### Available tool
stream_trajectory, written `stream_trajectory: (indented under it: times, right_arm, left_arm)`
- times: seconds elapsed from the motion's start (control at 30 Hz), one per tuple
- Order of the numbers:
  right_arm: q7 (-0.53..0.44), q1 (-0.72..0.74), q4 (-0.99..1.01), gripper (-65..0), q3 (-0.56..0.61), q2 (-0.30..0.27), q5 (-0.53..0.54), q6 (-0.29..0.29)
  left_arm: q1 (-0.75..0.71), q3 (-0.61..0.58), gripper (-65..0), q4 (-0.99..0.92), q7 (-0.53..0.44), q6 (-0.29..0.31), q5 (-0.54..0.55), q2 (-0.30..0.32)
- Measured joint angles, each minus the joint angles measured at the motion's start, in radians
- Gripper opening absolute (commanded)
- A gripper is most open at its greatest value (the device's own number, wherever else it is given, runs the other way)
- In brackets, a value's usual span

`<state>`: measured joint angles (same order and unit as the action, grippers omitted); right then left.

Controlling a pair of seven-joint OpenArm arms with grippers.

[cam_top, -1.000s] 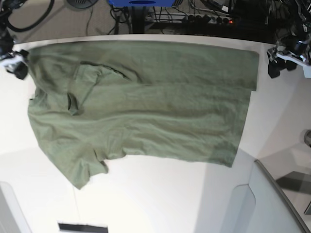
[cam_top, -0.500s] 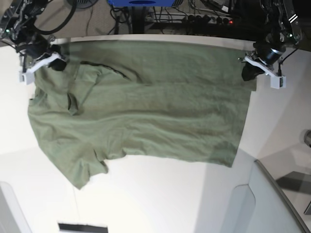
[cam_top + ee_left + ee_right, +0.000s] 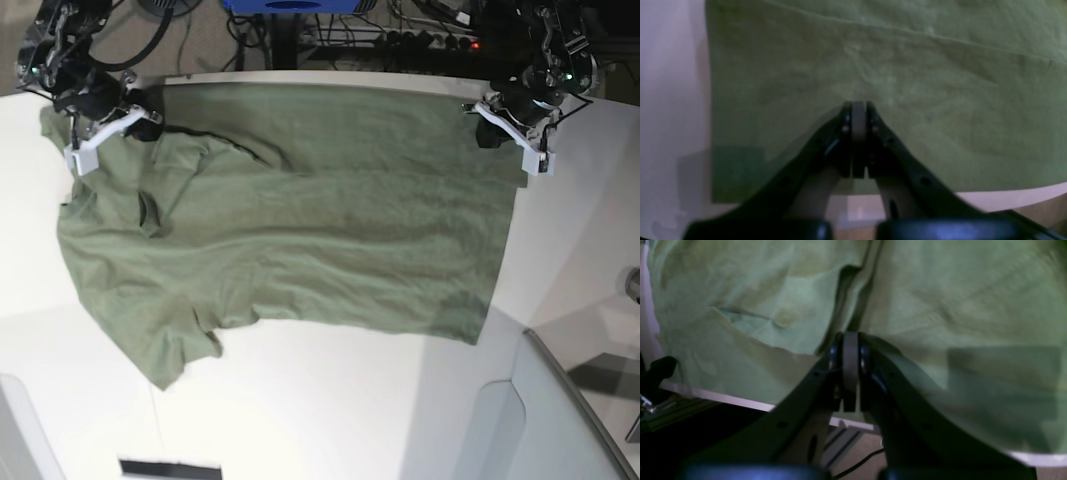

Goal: Layout the t-shirt on the table in an organized manner, then fold the t-shirt properly
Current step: 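Drag the held corners back across the table with both grippers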

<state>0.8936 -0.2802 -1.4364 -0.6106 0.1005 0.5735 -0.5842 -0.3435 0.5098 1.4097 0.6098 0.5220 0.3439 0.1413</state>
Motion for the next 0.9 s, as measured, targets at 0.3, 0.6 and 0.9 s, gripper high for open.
stream_trajectory:
  times: [0.3, 0.6, 0.9]
  right_arm:
    - [0.001, 0.073, 0.104, -64.7, 0.000, 0.000, -0.001, 0.001]
    - [0.035, 0.148, 0.105, -64.7, 0.000, 0.002, -0.001, 0.001]
    - [0.036, 0.243, 0.160, -64.7, -0.001, 0.002, 0.003, 0.037]
  left_arm:
    - [0.000, -0.001, -65.0, 0.000, 0.000, 0.000, 0.000, -0.002]
    - [-0.001, -0.009, -65.0, 0.000, 0.000, -0.003, -0.008, -0.018]
    - [0.000, -0.031, -65.0, 0.000, 0.000, -0.003, -0.008, -0.022]
